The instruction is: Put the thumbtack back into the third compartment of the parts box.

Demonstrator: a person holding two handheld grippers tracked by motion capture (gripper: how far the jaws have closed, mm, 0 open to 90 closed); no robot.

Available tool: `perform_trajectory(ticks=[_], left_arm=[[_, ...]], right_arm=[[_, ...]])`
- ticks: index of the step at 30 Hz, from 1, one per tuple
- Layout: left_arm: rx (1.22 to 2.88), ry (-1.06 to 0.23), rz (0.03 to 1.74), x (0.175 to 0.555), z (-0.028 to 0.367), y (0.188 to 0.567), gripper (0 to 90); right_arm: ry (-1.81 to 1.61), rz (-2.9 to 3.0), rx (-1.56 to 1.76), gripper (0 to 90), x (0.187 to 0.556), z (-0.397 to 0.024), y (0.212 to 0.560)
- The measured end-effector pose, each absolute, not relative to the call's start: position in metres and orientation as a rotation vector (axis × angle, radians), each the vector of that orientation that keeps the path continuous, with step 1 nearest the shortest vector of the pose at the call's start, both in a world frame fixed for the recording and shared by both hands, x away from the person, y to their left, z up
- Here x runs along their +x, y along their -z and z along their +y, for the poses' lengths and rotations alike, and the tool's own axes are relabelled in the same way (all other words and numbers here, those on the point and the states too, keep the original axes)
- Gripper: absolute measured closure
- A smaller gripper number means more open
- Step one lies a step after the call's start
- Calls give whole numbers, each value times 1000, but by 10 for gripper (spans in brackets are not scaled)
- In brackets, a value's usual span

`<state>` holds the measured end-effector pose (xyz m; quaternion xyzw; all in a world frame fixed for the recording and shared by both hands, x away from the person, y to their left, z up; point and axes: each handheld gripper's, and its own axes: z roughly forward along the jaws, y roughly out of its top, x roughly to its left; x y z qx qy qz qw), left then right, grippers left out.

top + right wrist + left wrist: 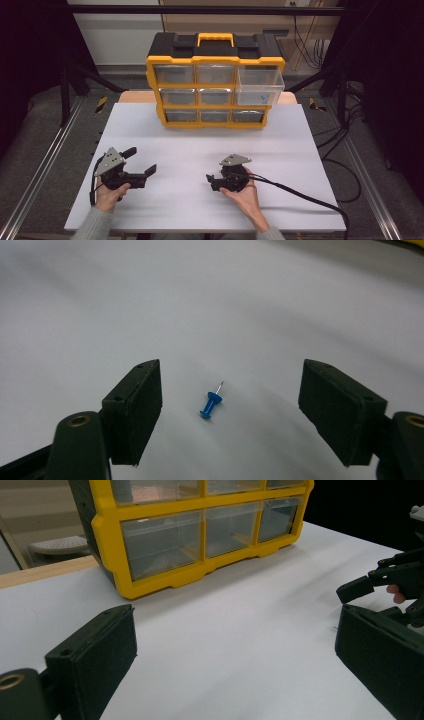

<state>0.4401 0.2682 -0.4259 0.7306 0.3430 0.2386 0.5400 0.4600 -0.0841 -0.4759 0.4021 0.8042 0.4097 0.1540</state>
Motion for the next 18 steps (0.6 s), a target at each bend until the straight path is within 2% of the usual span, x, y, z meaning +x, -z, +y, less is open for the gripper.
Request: perform_trajectory(ticks=[18], left_arm=[[1736,-564,816,440,268,426,27]], right_arm=[[-1158,2349,1108,569,460,-83,481]])
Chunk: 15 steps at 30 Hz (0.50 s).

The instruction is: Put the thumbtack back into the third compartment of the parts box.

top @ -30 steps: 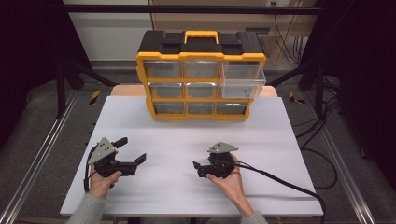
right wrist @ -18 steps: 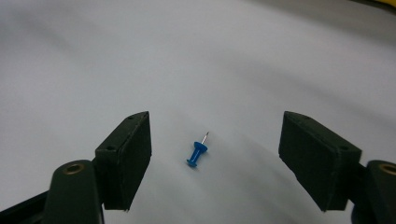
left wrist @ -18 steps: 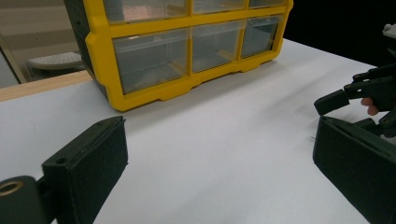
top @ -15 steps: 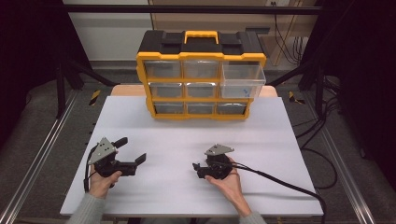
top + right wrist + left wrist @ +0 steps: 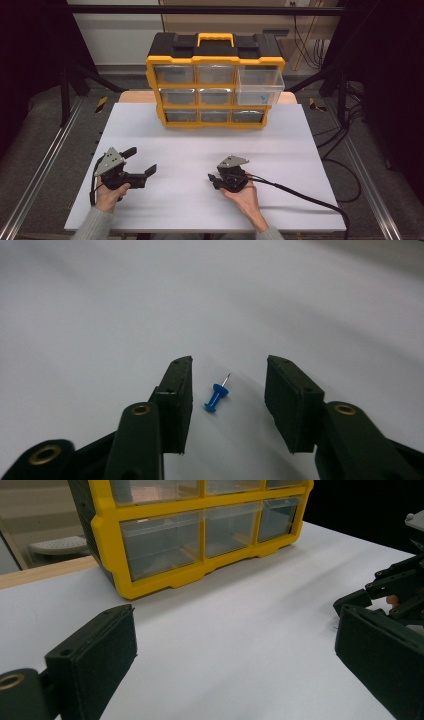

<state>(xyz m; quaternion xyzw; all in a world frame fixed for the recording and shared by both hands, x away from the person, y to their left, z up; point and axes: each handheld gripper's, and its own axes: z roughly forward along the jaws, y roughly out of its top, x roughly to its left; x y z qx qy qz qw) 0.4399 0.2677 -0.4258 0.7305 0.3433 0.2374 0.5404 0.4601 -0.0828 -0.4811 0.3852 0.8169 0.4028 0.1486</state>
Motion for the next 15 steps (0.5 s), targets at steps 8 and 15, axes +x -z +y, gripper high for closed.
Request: perform_trajectory(ticks=[8,15], left_arm=[[1738,-564,815,440,267,426,26],[1738,-563,815,440,267,426,27]], right_arm=[[-1159,2364,1125,660,462,-82,483],[-1148,2369,1156,710,462,-79,485]])
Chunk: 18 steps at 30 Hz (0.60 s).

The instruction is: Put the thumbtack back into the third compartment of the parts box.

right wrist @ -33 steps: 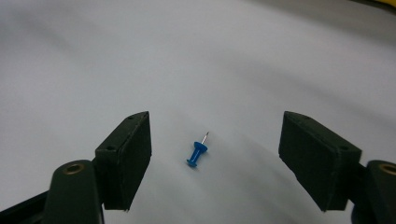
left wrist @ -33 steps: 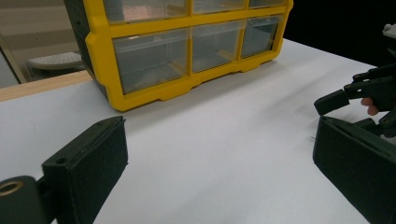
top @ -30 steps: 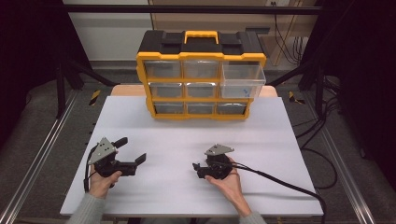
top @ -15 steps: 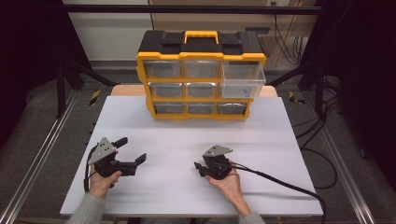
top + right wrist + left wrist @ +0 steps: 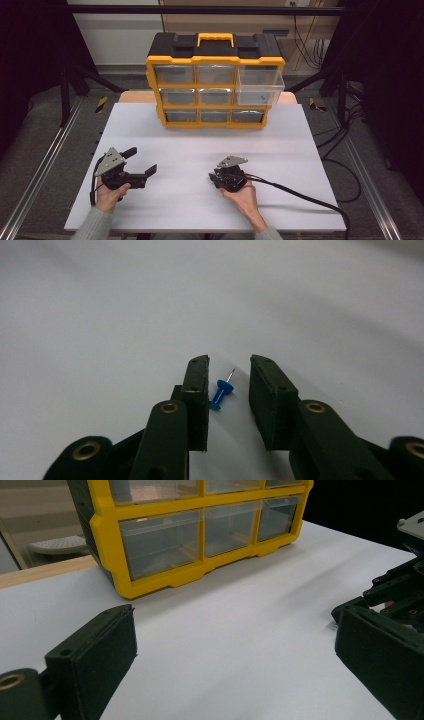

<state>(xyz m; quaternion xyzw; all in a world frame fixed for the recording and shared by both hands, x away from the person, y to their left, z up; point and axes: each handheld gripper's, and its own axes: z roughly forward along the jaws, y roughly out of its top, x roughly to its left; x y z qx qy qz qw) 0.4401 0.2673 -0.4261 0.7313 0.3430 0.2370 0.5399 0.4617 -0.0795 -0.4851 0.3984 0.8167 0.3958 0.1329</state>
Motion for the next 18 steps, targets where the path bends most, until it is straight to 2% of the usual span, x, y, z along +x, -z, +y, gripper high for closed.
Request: perform_trajectory(ticks=[18], left_arm=[[1741,-562,815,440,267,426,27]], right_arm=[[-1118,2365,1089,844,463,-82,486]])
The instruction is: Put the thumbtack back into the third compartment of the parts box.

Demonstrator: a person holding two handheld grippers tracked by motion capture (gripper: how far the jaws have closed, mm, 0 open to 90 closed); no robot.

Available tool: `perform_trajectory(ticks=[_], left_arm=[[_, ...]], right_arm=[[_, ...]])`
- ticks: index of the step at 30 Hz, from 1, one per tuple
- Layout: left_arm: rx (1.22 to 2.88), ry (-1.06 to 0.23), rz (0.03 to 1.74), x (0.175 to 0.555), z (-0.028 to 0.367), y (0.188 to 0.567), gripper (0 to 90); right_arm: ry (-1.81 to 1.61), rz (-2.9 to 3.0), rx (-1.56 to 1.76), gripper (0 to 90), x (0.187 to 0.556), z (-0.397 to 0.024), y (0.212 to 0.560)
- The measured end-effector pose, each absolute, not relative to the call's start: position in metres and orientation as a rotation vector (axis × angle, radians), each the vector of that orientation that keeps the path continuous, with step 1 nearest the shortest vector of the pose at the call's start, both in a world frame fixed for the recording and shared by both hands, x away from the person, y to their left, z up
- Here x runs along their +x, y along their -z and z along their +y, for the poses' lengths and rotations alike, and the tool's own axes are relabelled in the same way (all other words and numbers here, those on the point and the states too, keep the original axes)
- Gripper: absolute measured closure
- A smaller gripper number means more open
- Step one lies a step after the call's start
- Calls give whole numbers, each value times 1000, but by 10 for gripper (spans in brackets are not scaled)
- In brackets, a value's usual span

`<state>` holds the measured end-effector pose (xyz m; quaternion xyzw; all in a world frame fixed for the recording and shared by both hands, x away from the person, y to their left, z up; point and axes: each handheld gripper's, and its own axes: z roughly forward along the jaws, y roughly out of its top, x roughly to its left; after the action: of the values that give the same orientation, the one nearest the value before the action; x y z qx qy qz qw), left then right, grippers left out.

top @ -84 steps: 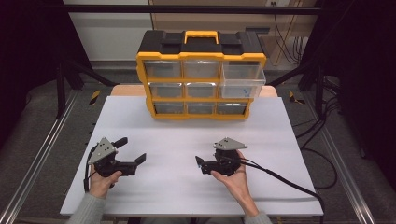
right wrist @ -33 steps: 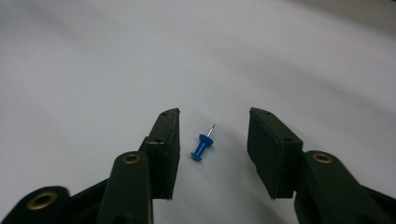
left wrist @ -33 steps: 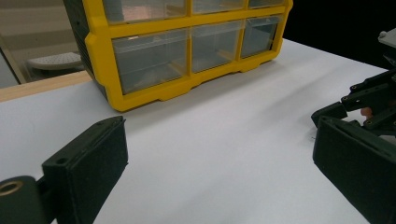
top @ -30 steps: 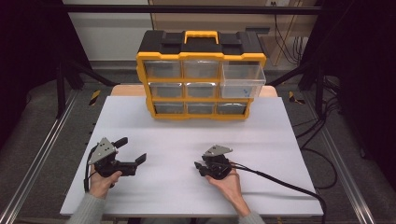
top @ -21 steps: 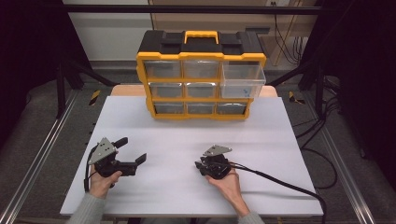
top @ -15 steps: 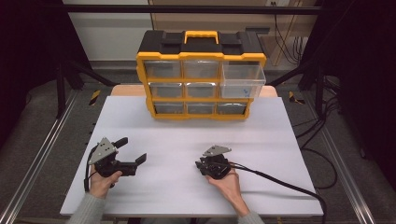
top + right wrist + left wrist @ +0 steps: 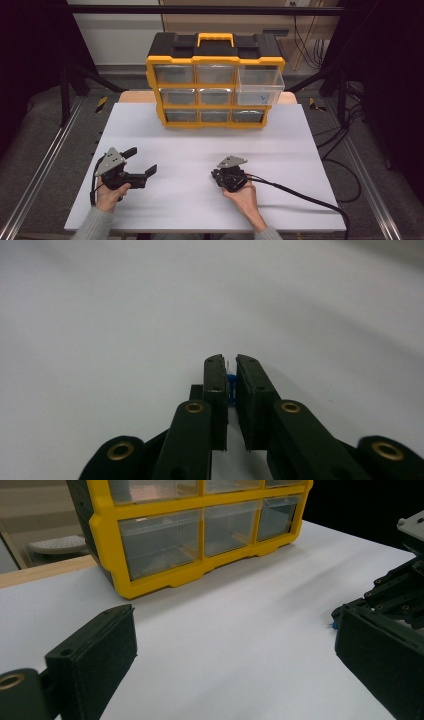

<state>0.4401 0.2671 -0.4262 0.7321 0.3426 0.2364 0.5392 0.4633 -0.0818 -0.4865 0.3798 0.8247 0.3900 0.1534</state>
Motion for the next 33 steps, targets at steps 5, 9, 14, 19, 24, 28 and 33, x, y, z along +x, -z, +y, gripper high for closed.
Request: perform_trajectory(ticks=[5,9,14,19,24,28,33], left_arm=[[1741,-562,814,440,267,426,27],[1741,-562,814,440,267,426,27],[1741,-562,814,440,267,426,27],[1741,-562,813,440,267,426,27],[1741,-562,814,440,267,426,27],[1739,-562,813,440,267,426,27],[1738,-564,812,440,267,425,27]], right_arm=[[-1124,2370,1101,853,464,-82,486],[-1128,2369,1106,855,464,-82,486],[-1128,2372,1110,856,464,-82,486],[-1142,2373,1103,856,464,-83,485],[-1155,2366,1103,856,463,-84,480],[-1171,2357,1091,856,462,-86,476],[-1203,2339,1099,856,460,-89,468]])
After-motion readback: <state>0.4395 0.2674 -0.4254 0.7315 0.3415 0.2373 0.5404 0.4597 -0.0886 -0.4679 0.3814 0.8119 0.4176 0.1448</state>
